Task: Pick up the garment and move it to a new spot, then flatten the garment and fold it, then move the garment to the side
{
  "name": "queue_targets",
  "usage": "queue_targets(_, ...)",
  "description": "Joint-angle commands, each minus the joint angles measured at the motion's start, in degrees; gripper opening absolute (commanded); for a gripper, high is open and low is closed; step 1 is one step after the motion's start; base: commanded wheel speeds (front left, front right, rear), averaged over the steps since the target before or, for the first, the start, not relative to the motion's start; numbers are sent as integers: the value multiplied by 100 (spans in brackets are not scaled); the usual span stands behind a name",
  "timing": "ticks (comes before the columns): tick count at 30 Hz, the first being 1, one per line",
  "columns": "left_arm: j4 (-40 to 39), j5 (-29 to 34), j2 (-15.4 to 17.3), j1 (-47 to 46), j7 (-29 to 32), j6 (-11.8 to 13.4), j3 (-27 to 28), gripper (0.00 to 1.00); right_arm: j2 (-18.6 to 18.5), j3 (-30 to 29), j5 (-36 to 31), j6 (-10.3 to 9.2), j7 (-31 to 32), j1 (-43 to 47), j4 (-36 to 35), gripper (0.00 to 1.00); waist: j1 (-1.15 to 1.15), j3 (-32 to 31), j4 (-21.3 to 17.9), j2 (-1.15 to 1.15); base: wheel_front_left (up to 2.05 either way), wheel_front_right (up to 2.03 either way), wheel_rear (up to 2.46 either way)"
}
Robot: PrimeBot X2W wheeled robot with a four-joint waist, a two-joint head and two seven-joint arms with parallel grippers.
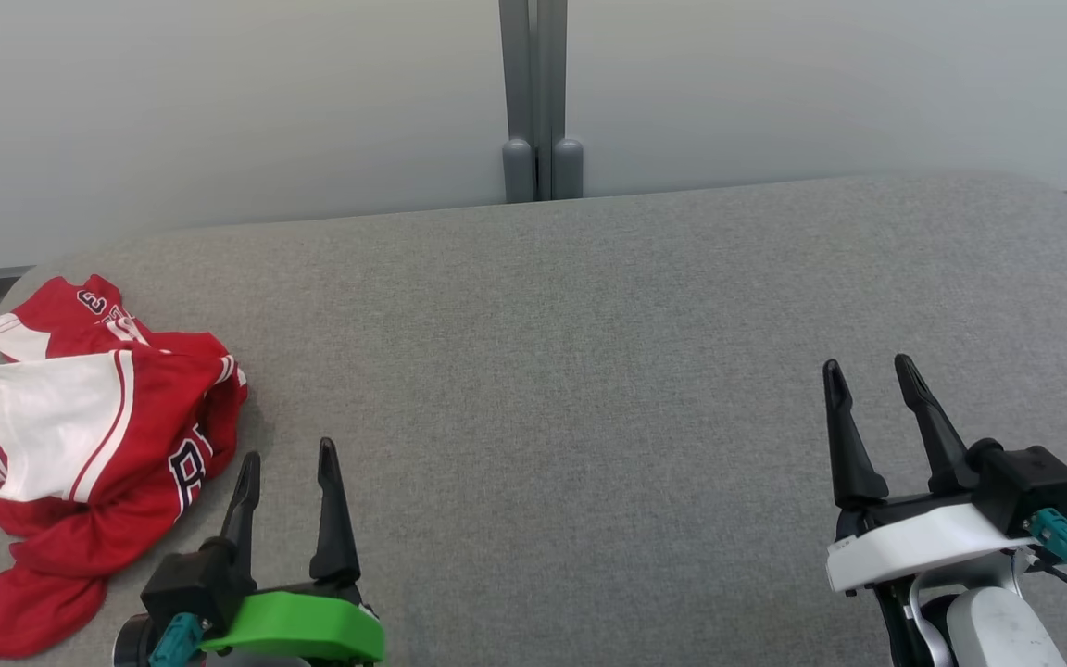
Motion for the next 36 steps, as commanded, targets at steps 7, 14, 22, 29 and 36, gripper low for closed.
queue_targets(7,289,519,-3,43,-112,-1,-173,100,-28,14,-542,2,-122,-2,123,100,0,-46,-27,0,0,0,0)
queue_targets(14,271,662,2,32,-177,99,-271,100,-31,51,-862,2,-193,-21,89,100,0,-58,-44,0,0,0,0)
queue_targets(22,250,715,6,68,-266,130,-323,100,-32,110,-996,1,-273,16,22,100,0,-74,-40,0,0,0,0)
queue_targets(29,358,316,6,108,-249,52,-258,100,-33,175,-138,1,-262,78,158,100,0,-80,-24,0,0,0,0)
queue_targets(36,404,220,5,85,-249,14,-265,100,-32,185,-145,2,-262,26,237,100,0,-62,-13,0,0,0,0)
